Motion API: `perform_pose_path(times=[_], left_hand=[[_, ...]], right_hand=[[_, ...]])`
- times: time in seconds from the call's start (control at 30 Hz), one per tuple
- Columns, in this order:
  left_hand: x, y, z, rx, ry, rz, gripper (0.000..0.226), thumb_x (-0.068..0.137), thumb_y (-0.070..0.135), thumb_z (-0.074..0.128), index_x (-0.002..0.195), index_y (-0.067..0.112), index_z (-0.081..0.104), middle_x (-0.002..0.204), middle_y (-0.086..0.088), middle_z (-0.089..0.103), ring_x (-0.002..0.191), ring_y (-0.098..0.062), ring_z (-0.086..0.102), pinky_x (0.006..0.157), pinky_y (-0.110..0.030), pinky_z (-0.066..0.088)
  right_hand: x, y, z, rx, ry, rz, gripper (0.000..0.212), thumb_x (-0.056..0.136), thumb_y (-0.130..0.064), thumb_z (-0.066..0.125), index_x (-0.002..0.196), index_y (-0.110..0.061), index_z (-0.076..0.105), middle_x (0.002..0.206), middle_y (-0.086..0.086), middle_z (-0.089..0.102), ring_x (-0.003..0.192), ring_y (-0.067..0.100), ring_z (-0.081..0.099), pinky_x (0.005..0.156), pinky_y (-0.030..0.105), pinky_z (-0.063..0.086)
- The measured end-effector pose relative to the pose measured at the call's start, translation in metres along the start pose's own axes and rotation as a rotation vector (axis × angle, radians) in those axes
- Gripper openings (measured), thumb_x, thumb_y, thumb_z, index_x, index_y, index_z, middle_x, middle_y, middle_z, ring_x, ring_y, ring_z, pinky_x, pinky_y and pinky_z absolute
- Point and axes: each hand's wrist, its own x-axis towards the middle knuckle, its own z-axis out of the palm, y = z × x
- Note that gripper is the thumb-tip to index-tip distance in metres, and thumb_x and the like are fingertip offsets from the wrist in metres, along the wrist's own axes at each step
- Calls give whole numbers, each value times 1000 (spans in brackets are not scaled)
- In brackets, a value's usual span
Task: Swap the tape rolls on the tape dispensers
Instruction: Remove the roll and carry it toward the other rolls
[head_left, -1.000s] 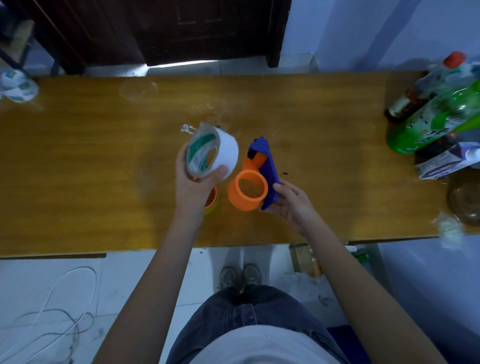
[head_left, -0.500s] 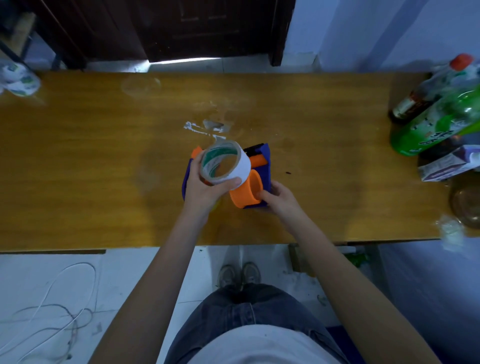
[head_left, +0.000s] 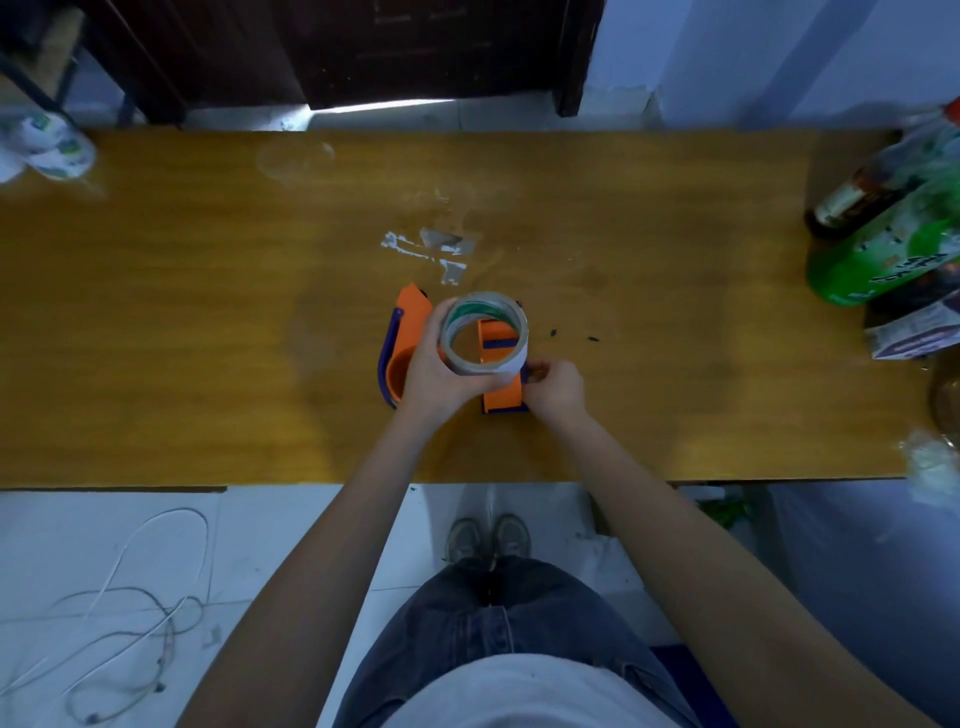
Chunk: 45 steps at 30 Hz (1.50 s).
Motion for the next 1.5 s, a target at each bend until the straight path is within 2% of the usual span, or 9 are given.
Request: perform_pose_path(times=[0.3,0.47,0.63,0.73,0.87,0.97,1.13,1.33,1.5], left_hand=[[-7,6,-6,52,-2,13,98,59,18,88,140,20,35,131,11,45,126,-8,41,106,-26,37],[-25,8,-21,4,63,41,93,59,15,88,135,26,35,132,10,46,116,4,48,87,-4,42],[-48,8,-35,-3,135,68,102,56,16,89,140,22,32,128,19,47,118,12,46,91,-8,43],[-66,5,-48,-43,224,20,108,59,16,88,145,27,23,130,20,46,118,14,45,91,-6,41],[-94,2,-74,-218,358,-140,119,64,25,83,151,30,3,139,6,46,118,-10,57,91,-27,53],[-110,-5,-95,-453,595,-316,81,80,29,71,147,20,27,131,-7,55,108,-22,64,88,-33,56],[-136,-20,-139,-535,780,-324,40,85,22,67,120,4,62,92,-8,71,66,-13,69,74,-23,59],[-158,-44,-211,-566,857,-311,41,84,23,67,121,4,63,97,-9,71,79,-19,69,81,-29,59],[-167,-71,-283,-594,834,-306,40,84,22,68,119,4,64,97,-10,71,84,-21,69,79,-27,59]], right_hand=[[7,11,3,-68,50,30,31,83,-30,64,107,-11,60,98,6,66,82,20,59,66,32,48],[-18,8,-31,286,281,-142,21,96,-15,41,102,-11,60,97,7,65,81,19,57,68,32,47],[-53,-45,-25,412,-283,-273,23,93,-33,52,111,-20,55,100,0,64,78,13,66,58,25,57],[-66,-66,-9,407,-442,-300,24,88,-24,63,111,-19,56,98,-2,65,76,7,67,58,24,58],[-79,-79,16,428,-494,-340,27,87,-19,65,113,-16,59,94,-1,67,79,3,67,58,16,55],[-91,-93,42,463,-545,-325,41,87,-17,65,125,-7,54,105,10,66,92,19,67,66,23,60],[-112,-116,89,449,-641,-329,51,86,-18,66,132,-3,50,112,14,65,97,19,67,75,29,60],[-139,-154,155,387,-670,-317,40,89,-19,61,127,-6,56,105,5,67,100,21,67,83,36,58],[-159,-184,218,330,-628,-359,39,90,-19,61,126,-6,58,113,9,66,99,16,65,78,27,58]])
